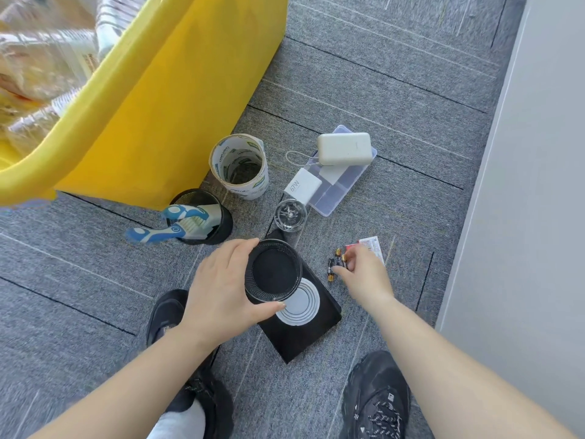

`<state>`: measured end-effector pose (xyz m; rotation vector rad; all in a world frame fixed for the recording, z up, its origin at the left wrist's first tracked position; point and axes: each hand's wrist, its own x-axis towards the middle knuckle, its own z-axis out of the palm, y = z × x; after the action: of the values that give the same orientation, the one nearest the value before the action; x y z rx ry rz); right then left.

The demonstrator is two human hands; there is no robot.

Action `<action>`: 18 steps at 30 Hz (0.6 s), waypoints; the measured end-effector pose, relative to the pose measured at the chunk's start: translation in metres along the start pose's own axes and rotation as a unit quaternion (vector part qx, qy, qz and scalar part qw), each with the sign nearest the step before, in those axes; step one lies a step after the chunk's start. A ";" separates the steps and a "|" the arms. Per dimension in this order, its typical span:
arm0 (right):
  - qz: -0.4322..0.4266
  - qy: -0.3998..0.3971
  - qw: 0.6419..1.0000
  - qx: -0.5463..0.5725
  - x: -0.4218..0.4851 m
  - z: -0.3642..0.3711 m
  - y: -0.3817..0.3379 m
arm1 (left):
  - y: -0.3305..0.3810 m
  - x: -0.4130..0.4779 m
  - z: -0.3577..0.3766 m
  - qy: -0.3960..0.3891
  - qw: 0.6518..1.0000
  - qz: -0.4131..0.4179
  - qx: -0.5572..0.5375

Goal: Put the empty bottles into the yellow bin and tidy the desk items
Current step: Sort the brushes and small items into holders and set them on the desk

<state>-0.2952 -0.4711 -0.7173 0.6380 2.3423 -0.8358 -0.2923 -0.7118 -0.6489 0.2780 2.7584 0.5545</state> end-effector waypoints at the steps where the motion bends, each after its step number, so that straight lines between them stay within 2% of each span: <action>1: 0.005 0.007 1.000 -0.018 -0.001 0.004 -0.003 | 0.000 -0.003 0.001 -0.003 1.000 0.003 0.003; 6: -0.026 0.047 0.991 -0.119 -0.003 0.017 -0.016 | -0.004 -0.008 0.004 -0.006 1.000 0.006 -0.002; 18: -0.013 0.029 0.984 -0.177 -0.004 0.033 -0.032 | -0.008 -0.009 0.007 -0.001 1.000 0.015 -0.007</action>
<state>-0.3001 -0.5167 -0.7226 0.4848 2.4717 -0.3970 -0.2826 -0.7191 -0.6565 0.3158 2.7511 0.5802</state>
